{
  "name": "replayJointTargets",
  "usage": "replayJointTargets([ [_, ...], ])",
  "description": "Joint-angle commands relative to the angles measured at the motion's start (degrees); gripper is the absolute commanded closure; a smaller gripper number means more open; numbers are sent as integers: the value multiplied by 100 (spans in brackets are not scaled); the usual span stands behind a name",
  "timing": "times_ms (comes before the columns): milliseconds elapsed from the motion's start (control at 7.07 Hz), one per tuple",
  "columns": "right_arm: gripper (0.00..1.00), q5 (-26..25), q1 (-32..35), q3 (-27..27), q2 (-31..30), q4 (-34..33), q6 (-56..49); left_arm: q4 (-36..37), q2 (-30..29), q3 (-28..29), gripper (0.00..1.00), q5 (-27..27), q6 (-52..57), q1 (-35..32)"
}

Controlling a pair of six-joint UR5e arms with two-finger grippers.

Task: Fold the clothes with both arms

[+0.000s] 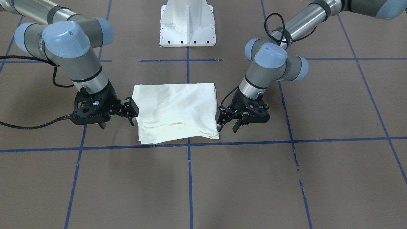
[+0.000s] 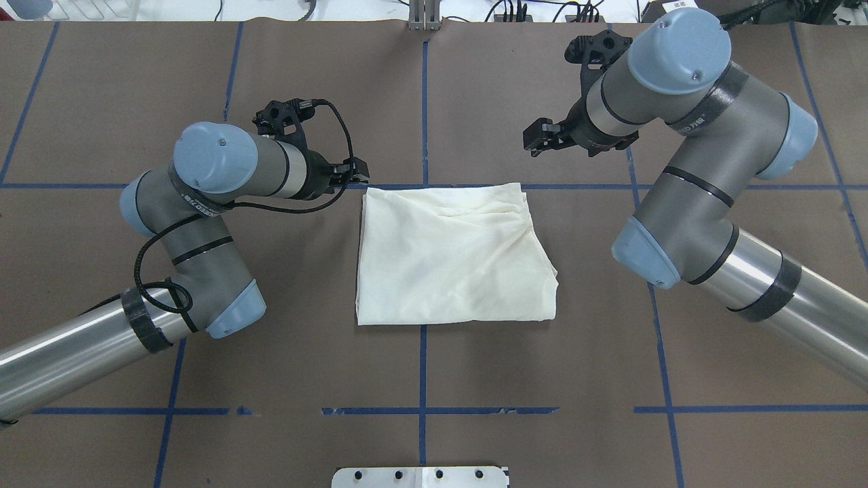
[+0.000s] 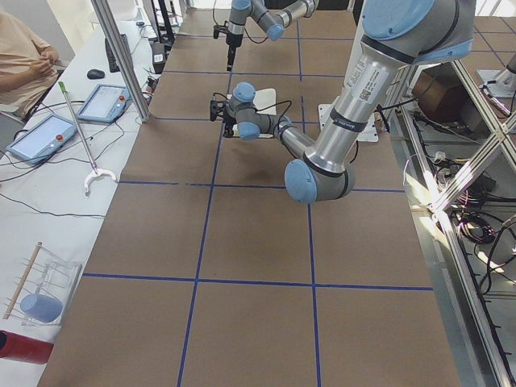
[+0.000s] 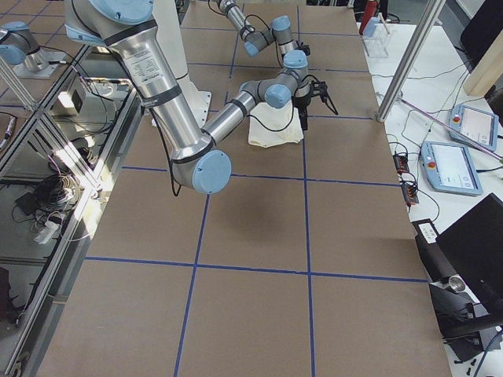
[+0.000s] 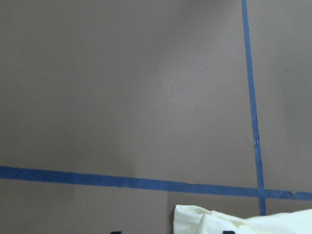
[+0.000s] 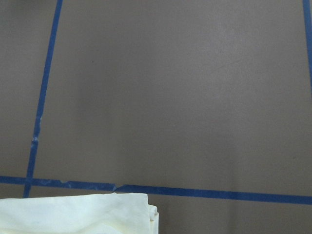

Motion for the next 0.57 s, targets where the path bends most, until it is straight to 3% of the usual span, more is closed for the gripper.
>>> replayJointTargets([
  [0,0,-26,5,12,-23,-8,-5,-97,-134,112,42,56,-158,156],
  [141,0,-35,5,3,-32,-8,-5,-115,-134,182,51,65,-159,252],
  [424,0,-44,5,-5,-32,-8,-5,-220,-152,331,51,188,-159,297],
])
